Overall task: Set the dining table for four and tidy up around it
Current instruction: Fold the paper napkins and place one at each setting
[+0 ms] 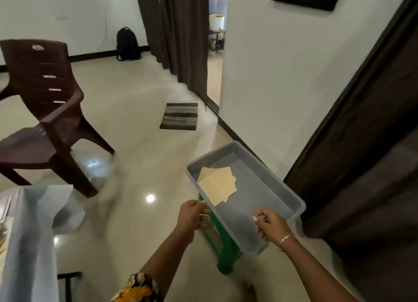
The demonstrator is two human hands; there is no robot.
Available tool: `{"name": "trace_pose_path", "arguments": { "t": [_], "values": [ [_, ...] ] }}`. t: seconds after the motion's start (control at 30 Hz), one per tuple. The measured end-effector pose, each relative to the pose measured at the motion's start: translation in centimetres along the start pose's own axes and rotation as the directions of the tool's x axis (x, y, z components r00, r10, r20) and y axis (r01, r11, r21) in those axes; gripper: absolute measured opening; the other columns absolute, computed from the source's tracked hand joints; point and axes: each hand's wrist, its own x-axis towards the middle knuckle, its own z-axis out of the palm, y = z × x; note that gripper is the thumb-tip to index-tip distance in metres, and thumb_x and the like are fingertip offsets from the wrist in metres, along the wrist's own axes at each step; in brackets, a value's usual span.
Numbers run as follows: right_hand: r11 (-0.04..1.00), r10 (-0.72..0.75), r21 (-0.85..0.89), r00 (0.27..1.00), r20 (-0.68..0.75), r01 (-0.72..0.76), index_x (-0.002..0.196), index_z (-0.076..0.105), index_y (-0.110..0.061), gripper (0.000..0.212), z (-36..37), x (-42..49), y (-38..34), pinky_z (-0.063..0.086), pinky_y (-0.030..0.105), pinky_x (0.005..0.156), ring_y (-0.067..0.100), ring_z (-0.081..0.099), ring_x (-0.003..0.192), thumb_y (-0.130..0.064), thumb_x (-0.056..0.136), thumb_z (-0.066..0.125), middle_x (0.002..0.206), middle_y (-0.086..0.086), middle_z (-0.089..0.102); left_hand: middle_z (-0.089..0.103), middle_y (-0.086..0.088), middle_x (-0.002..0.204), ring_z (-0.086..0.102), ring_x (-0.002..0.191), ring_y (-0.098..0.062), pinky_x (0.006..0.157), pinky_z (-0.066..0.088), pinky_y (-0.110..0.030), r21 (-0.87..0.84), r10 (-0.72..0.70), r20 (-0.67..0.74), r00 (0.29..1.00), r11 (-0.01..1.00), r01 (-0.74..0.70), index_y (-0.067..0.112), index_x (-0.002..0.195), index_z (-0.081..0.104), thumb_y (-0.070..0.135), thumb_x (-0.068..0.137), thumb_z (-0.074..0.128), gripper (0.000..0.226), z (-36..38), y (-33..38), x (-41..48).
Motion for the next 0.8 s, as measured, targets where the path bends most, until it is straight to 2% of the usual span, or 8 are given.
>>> {"name": "trace_pose_path", "arguments": {
  "t": [0.23, 0.43, 0.5, 0.6, 0.7, 0.8],
  "values": [
    [0.996, 0.039, -0.088, 0.995, 0.092, -0.031, 0.094, 0.055, -0.011, 0.007, -3.5, 10.5, -1.2, 0.043, 0.022, 0.048, 0.013, 0.05, 0.052, -0.018, 0.092, 0.053, 0.065, 0.003, 0.057, 0.06, -0.011, 0.086, 0.056, 0.074, -0.02, 0.058, 0.047, -0.028, 0.12, -0.025, -0.076, 0.997, 0.992, 0.035, 0.006, 0.091, 0.057, 0.013, 0.094, 0.053, 0.008, 2.1, 2.8, 8.0],
    [0.982, 0.129, -0.156, 0.978, 0.166, -0.104, 0.092, 0.053, -0.012, 0.008, -2.8, 18.1, -2.0, 0.046, 0.026, 0.058, 0.015, 0.052, 0.056, -0.02, 0.091, 0.053, 0.066, 0.003, 0.057, 0.061, -0.011, 0.088, 0.054, 0.073, -0.018, 0.053, 0.043, -0.025, 0.342, -0.074, -0.14, 0.987, 0.932, 0.119, 0.009, 0.088, 0.058, 0.011, 0.089, 0.059, 0.002, 2.2, 3.0, 16.8],
    [0.972, 0.172, -0.192, 0.968, 0.18, -0.137, 0.089, 0.052, -0.015, 0.007, -2.2, 20.5, -2.0, 0.05, 0.031, 0.068, 0.02, 0.057, 0.068, -0.021, 0.091, 0.055, 0.07, 0.003, 0.057, 0.061, -0.01, 0.089, 0.055, 0.074, -0.018, 0.058, 0.049, -0.029, 0.45, -0.089, -0.107, 0.99, 0.884, 0.128, 0.011, 0.085, 0.059, 0.01, 0.087, 0.06, 0.002, 2.2, 3.0, 20.3],
    [0.949, 0.261, -0.225, 0.951, 0.165, -0.222, 0.085, 0.053, -0.018, 0.008, -0.9, 23.8, -1.5, 0.052, 0.04, 0.08, 0.028, 0.06, 0.083, -0.022, 0.089, 0.058, 0.078, 0.006, 0.057, 0.063, -0.01, 0.097, 0.059, 0.085, -0.021, 0.074, 0.052, -0.032, 0.58, -0.107, -0.026, 0.994, 0.808, 0.102, 0.01, 0.096, 0.061, 0.012, 0.086, 0.062, 0.01, 2.7, 3.0, 25.8],
    [0.928, 0.313, -0.265, 0.935, 0.168, -0.263, 0.089, 0.053, -0.017, 0.008, 0.9, 27.3, -1.6, 0.05, 0.034, 0.078, 0.025, 0.058, 0.082, -0.023, 0.089, 0.057, 0.084, 0.006, 0.059, 0.065, -0.01, 0.103, 0.059, 0.083, -0.017, 0.073, 0.049, -0.024, 0.656, -0.119, 0.034, 0.992, 0.752, 0.068, 0.008, 0.106, 0.061, 0.014, 0.088, 0.062, 0.019, 3.8, 3.0, 31.1],
    [0.921, 0.327, -0.28, 0.927, 0.183, -0.27, 0.1, 0.058, -0.014, 0.012, 2.4, 31.5, -1.4, 0.04, 0.023, 0.073, 0.019, 0.052, 0.082, -0.021, 0.091, 0.054, 0.088, 0.002, 0.055, 0.065, -0.009, 0.107, 0.062, 0.093, -0.021, 0.08, 0.051, -0.028, 0.701, -0.137, 0.065, 0.988, 0.711, 0.052, 0.009, 0.11, 0.061, 0.016, 0.088, 0.061, 0.022, 4.9, 2.0, 35.9]
  ]
}}
